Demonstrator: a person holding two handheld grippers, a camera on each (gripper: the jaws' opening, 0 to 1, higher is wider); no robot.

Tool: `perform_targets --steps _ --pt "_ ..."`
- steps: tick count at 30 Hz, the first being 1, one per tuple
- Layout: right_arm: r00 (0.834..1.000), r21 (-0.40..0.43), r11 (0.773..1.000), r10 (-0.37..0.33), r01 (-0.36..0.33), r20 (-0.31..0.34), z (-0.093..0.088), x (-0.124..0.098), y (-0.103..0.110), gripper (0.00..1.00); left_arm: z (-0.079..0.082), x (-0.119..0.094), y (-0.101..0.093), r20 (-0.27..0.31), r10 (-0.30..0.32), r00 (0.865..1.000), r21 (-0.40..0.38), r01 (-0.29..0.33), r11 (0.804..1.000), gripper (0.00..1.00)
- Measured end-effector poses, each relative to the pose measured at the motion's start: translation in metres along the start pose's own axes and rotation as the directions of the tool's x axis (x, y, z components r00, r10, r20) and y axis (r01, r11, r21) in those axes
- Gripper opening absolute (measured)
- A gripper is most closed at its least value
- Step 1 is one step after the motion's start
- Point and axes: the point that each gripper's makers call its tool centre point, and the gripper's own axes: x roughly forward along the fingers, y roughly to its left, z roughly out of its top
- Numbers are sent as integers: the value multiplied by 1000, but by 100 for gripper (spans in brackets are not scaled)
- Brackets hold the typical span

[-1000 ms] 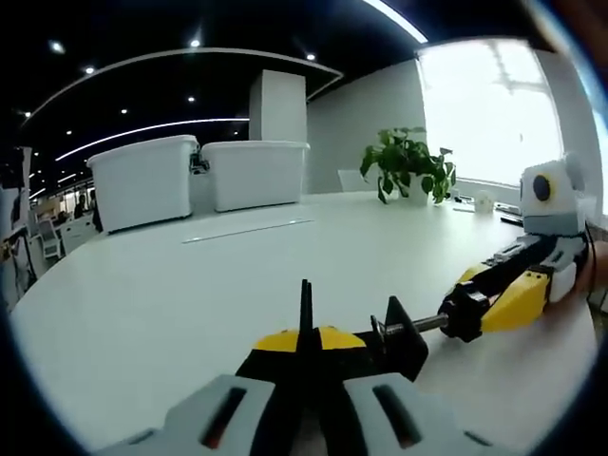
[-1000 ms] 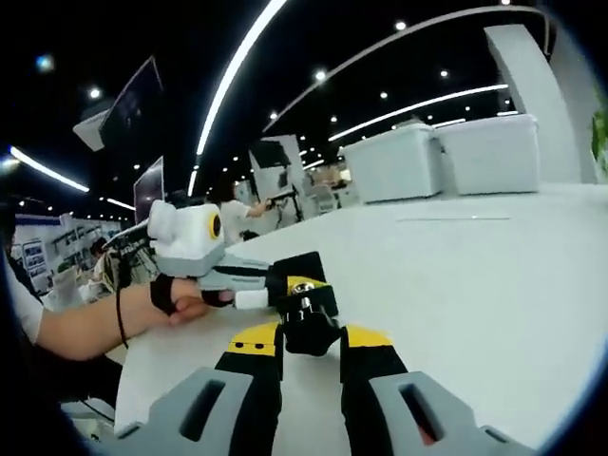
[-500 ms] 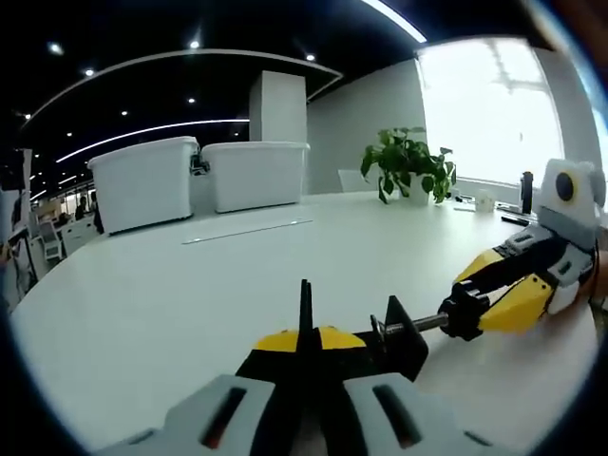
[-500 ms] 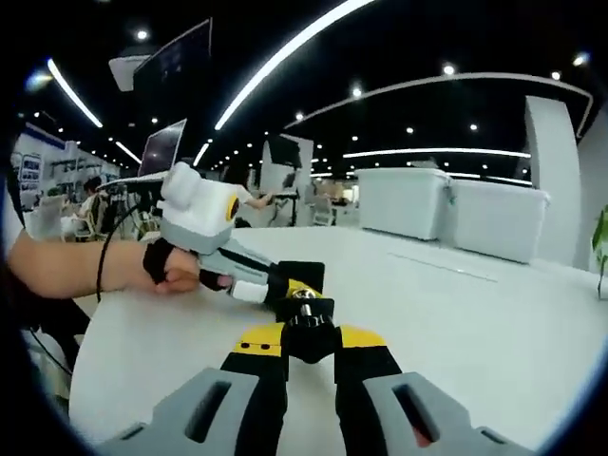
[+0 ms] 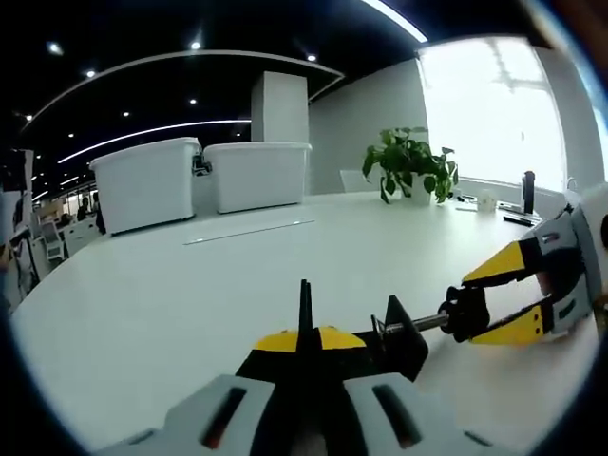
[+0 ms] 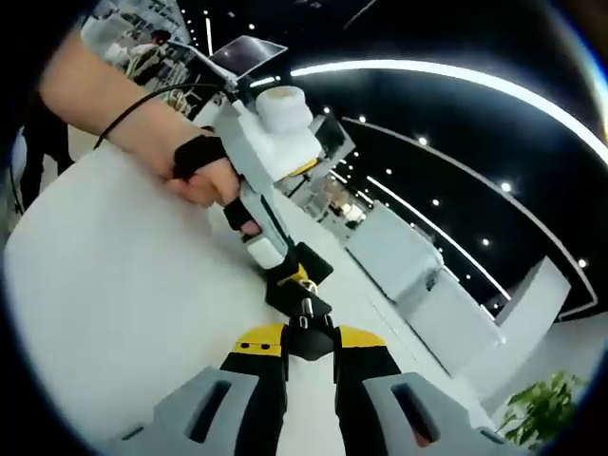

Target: Clamp the fixed fixture on the desktop, loosen the retaining clip, secure it to the edge of the desk, and tighten the retaining clip.

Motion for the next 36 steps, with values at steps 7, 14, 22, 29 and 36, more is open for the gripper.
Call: perform_targets --steps 7,14,22,29,36 --pt "998 365 930 39 -54 48 3 -3 -4 33 1 -2 -3 4 -3 1000 2 2 1000 5" --pt "995 725 682 67 -95 68 -10 -3 -22 33 0 -4 -6 6 -3 1000 3 3 1000 5" --pt "992 849 518 114 -100 48 -24 10 -25 23 0 -4 -5 9 -2 1000 13 1 1000 5" --pt "988 843 523 145 -128 60 -19 14 -16 19 0 -5 -7 14 0 1000 25 -1 1000 5" --pt "994 655 748 98 -109 53 -11 11 -14 19 0 -4 -4 20 13 1000 40 -13 999 5"
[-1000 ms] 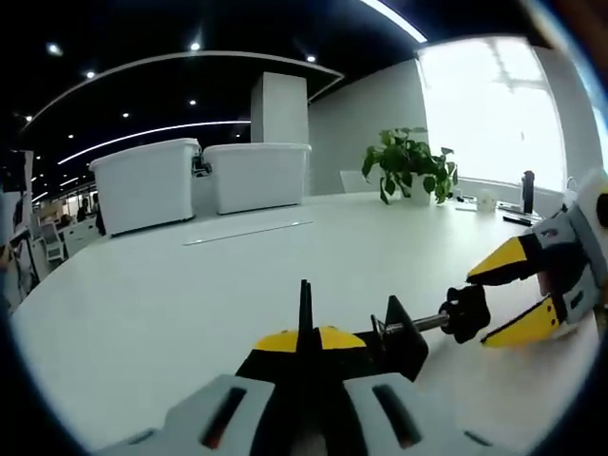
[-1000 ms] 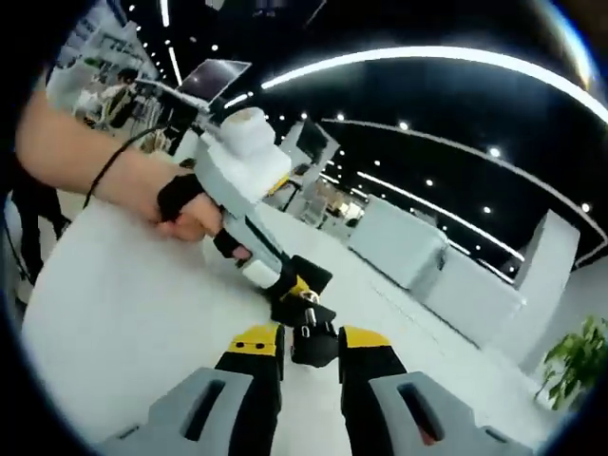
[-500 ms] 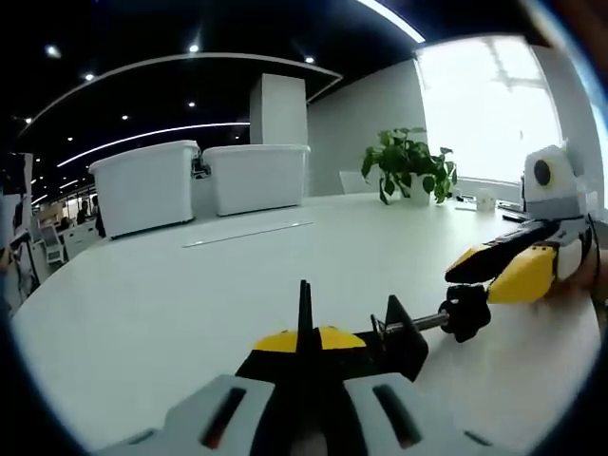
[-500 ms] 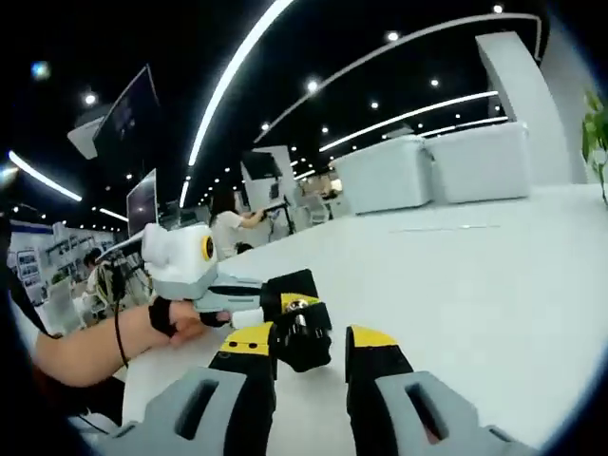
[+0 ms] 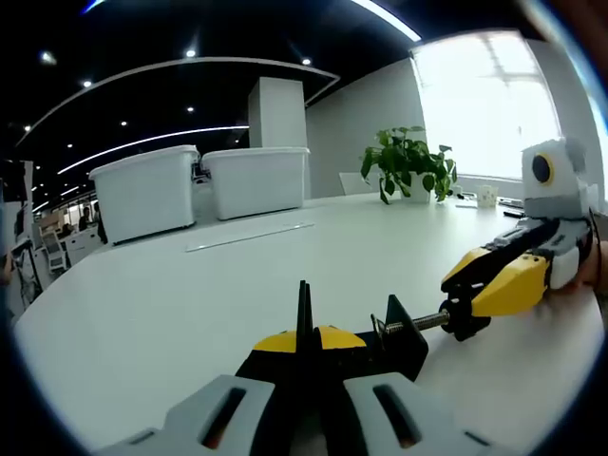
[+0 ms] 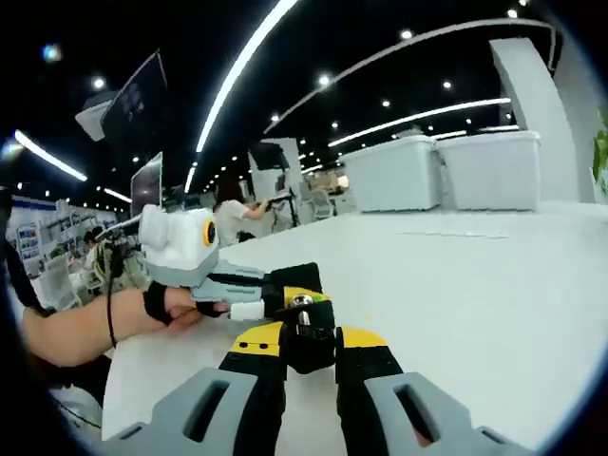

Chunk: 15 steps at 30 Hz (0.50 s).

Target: Clamp the fixed fixture on the desktop, loosen the retaining clip, secure it to the edge of the desk, and tighten the retaining clip.

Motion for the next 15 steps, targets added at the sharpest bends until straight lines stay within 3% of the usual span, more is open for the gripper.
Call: perform_targets --steps 2,6,9,11,15 --pt "1000 -142 990 -16 19 19 3 0 4 18 0 0 0 -1 5 1000 2 -5 1000 5" --pt "998 -295 954 -56 60 24 4 -1 10 18 -1 0 1 -3 9 1000 -2 -9 1000 5" --pt "995 -475 875 -92 95 29 6 -1 13 18 -2 1 2 -7 12 1000 -8 -12 1000 5" --pt "994 -543 833 -102 105 37 5 0 16 18 -3 1 3 -7 19 1000 -7 -19 1000 5" --pt "993 -589 800 -112 112 36 3 -3 19 18 -3 2 4 -8 22 1000 -8 -22 1000 5"
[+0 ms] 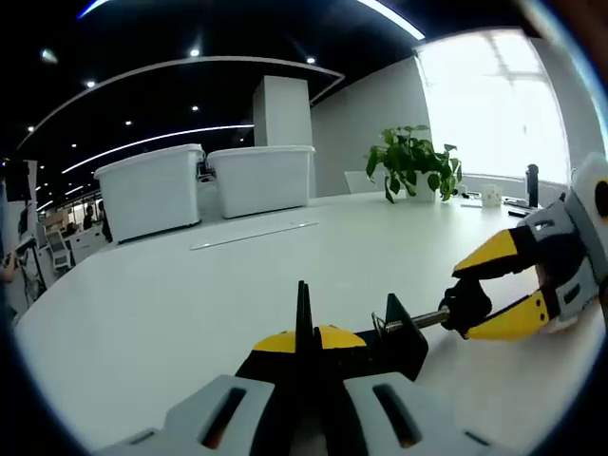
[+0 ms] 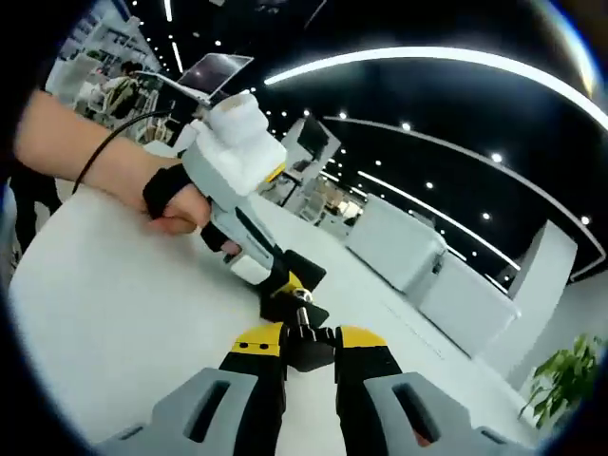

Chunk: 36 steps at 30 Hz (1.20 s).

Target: Clamp the fixed fixture on the desktop, loosen the retaining clip, secure it to the edge of the desk, and tighten the retaining clip.

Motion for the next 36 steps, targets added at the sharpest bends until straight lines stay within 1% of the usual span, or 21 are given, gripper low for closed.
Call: perform_targets --steps 3,5,8,9,10,11,12,13,15,16,17,19,21,23,24,25,26,28,31,33,36 --pt "1000 -60 998 9 -8 7 1 -1 2 18 0 0 0 1 1 1000 1 -1 1000 5" --pt "1000 -40 999 5 -5 16 1 -2 2 19 0 0 1 2 0 1000 4 0 1000 5" --pt "1000 96 995 10 -12 20 1 -1 -1 19 0 1 1 0 -3 1000 0 3 1000 5" --pt "999 146 989 6 -12 38 3 -2 -5 24 0 1 0 0 -3 1000 1 3 1000 5" --pt "998 218 976 -2 -12 61 5 -4 -12 28 0 1 1 1 -3 1000 1 3 1000 5" --pt "997 340 940 -13 -13 74 5 -6 -20 31 0 1 1 1 -4 1000 1 4 1000 5" --pt "996 421 907 -17 -20 82 5 -7 -25 31 0 1 1 1 -4 1000 2 4 1000 5" --pt "995 533 845 -9 -44 96 5 -8 -29 31 0 1 1 1 -4 1000 2 4 1000 5" --pt "994 694 714 22 -93 111 -3 -2 -37 31 0 1 1 2 -3 1000 3 3 1000 5" --pt "993 750 652 38 -108 110 -8 0 -39 31 0 1 1 2 -2 1000 4 2 1000 5" --pt "992 793 597 49 -120 114 -11 1 -40 30 0 1 1 2 -1 1000 6 1 1000 5" --pt "992 842 525 70 -123 102 -20 3 -41 26 1 1 1 3 0 1000 7 0 1000 5" --pt "993 844 524 88 -116 82 -25 7 -39 24 1 1 2 3 1 1000 7 -1 1000 5" --pt "993 838 534 94 -116 77 -24 8 -36 24 1 0 2 3 2 1000 7 -2 1000 5" --pt "992 831 543 99 -116 74 -23 7 -32 24 1 0 2 3 2 1000 7 -2 1000 5" --pt "992 819 563 113 -115 61 -25 8 -29 24 1 0 2 3 2 1000 7 -2 1000 5" --pt "991 813 570 123 -119 60 -25 9 -26 23 1 0 2 3 3 1000 8 -3 1000 5" --pt "990 811 572 129 -126 62 -24 9 -24 21 1 0 2 3 3 1000 7 -3 1000 5" --pt "988 824 551 139 -132 65 -24 9 -22 19 1 -1 2 6 7 1000 13 -7 1000 5" --pt "987 822 552 143 -139 71 -24 8 -21 19 1 -1 2 8 9 1000 17 -9 1000 5" --pt "986 797 585 147 -150 78 -21 6 -17 18 2 -2 2 13 13 1000 25 -13 1000 5"
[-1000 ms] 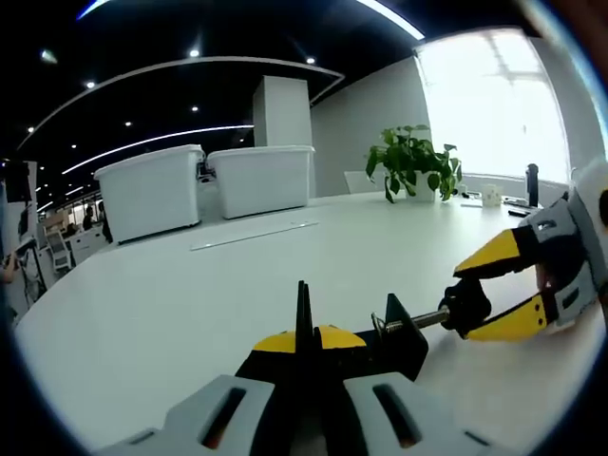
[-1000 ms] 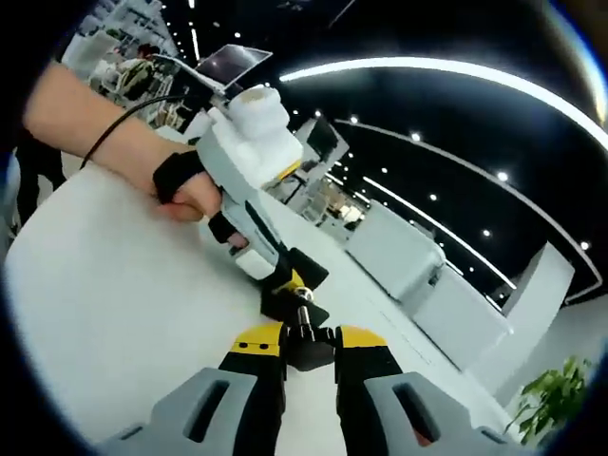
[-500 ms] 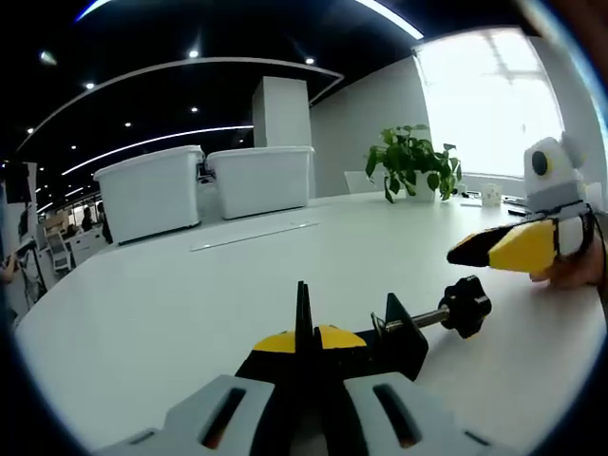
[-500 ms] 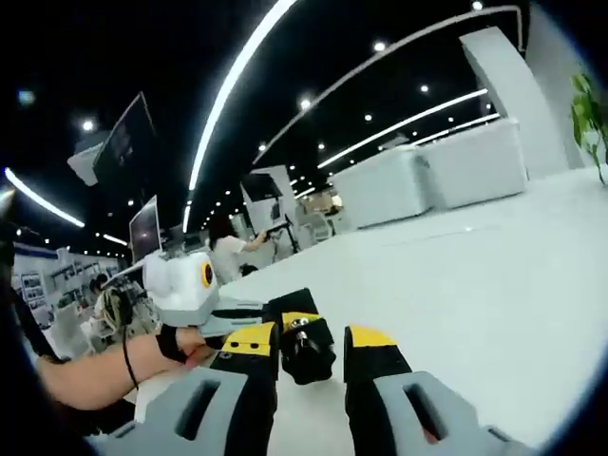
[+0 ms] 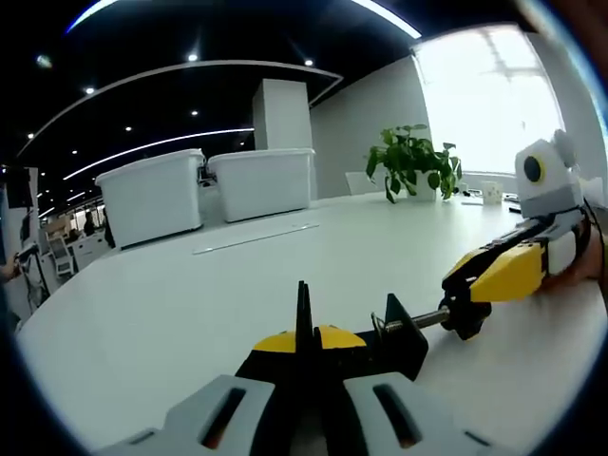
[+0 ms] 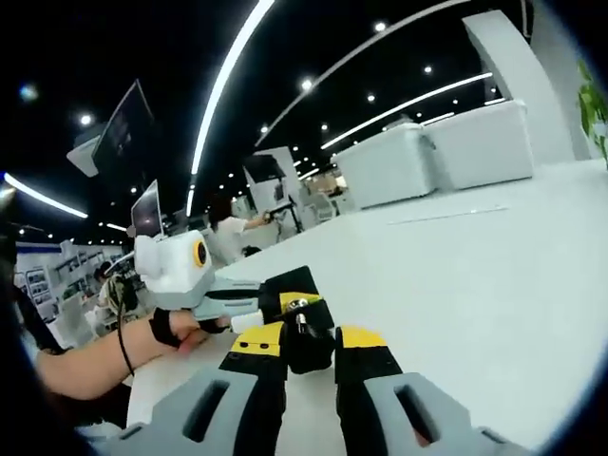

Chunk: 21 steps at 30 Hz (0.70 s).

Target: Clamp the fixed fixture on the desktop, loosen the retaining clip, secure it to the edge of the desk, and tighten the retaining clip.

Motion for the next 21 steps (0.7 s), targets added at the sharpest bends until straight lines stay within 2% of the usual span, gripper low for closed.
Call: perform_targets --steps 3,6,7,9,10,15,17,19,21 --pt "1000 -82 997 -5 6 7 1 0 2 17 0 -1 1 2 5 1000 5 -5 1000 5" --pt "999 -204 979 -13 20 36 6 0 7 16 -1 0 1 -4 -3 1000 -9 3 1000 5" --pt "999 -271 962 -6 18 42 7 0 11 12 -1 0 1 -5 -6 1000 -12 6 1000 5" --pt "998 -430 902 -22 48 66 12 1 16 9 -1 0 1 -7 -9 1000 -19 9 1000 5" --pt "997 -452 890 -25 59 79 13 0 17 8 -2 0 0 -8 -9 1000 -19 9 1000 5" --pt "997 -409 911 -25 51 69 11 -1 16 8 -1 1 1 -10 -12 1000 -23 11 1000 5" --pt "997 -420 906 -26 54 71 11 -1 17 8 -1 1 1 -11 -14 1000 -25 14 1000 5" --pt "997 -464 884 -30 61 75 12 0 18 8 -2 1 1 -12 -15 1000 -27 15 1000 5" --pt "997 -554 830 -24 60 72 13 1 19 8 -2 1 0 -12 -15 1000 -27 15 1000 5"
